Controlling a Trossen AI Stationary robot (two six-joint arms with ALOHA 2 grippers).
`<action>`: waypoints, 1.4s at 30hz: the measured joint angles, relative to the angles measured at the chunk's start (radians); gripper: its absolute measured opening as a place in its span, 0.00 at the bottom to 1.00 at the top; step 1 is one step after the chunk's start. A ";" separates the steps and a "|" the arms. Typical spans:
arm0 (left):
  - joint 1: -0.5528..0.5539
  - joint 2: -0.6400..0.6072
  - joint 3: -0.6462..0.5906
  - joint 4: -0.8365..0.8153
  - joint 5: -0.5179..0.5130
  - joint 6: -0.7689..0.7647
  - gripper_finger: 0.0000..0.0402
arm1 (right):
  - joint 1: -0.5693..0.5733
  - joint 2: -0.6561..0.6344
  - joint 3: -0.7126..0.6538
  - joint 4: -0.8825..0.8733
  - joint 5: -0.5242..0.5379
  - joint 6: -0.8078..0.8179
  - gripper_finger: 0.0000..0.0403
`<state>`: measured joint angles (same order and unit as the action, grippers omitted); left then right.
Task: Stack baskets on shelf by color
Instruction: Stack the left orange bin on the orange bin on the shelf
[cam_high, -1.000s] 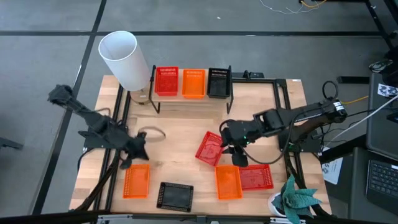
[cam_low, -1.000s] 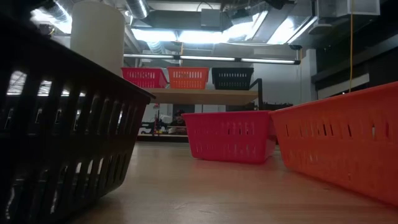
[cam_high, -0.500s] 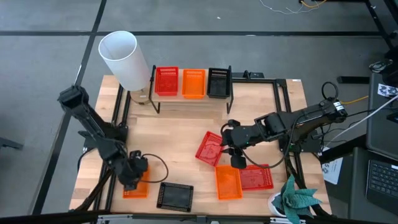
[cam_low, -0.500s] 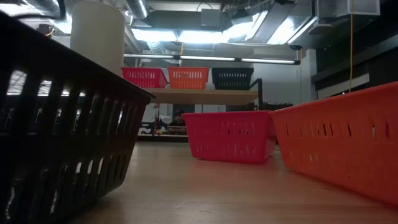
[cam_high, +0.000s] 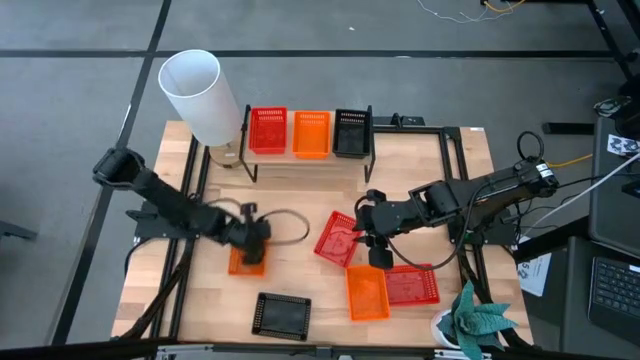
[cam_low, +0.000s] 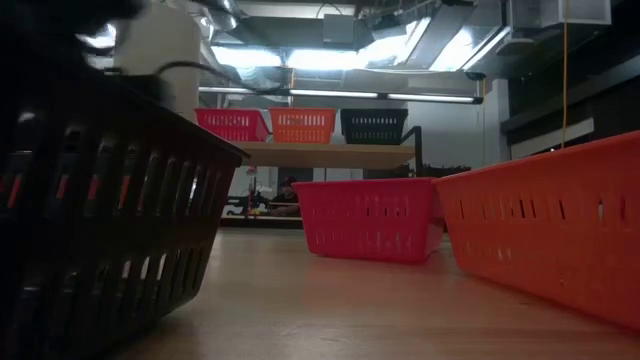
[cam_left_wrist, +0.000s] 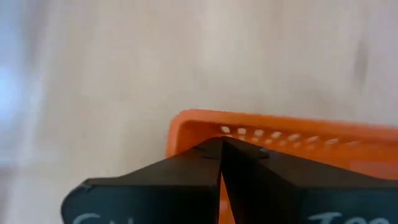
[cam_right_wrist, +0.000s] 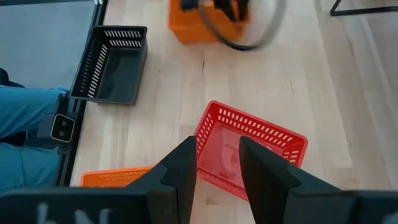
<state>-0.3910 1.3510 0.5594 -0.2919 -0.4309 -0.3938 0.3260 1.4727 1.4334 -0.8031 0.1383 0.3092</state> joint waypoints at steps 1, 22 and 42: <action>0.044 0.001 0.000 0.050 0.000 0.047 0.00 | 0.000 0.000 0.000 0.006 0.000 -0.001 0.29; 0.050 -0.297 -0.001 -0.040 0.034 0.053 0.00 | 0.011 0.000 0.000 0.059 0.001 0.009 0.29; -0.038 -0.111 -0.044 -0.051 -0.007 -0.214 0.00 | 0.026 0.001 0.000 0.070 0.001 -0.026 0.29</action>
<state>-0.4289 1.2401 0.5152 -0.3433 -0.4374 -0.6074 0.3523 1.4734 1.4330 -0.7330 0.1394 0.2836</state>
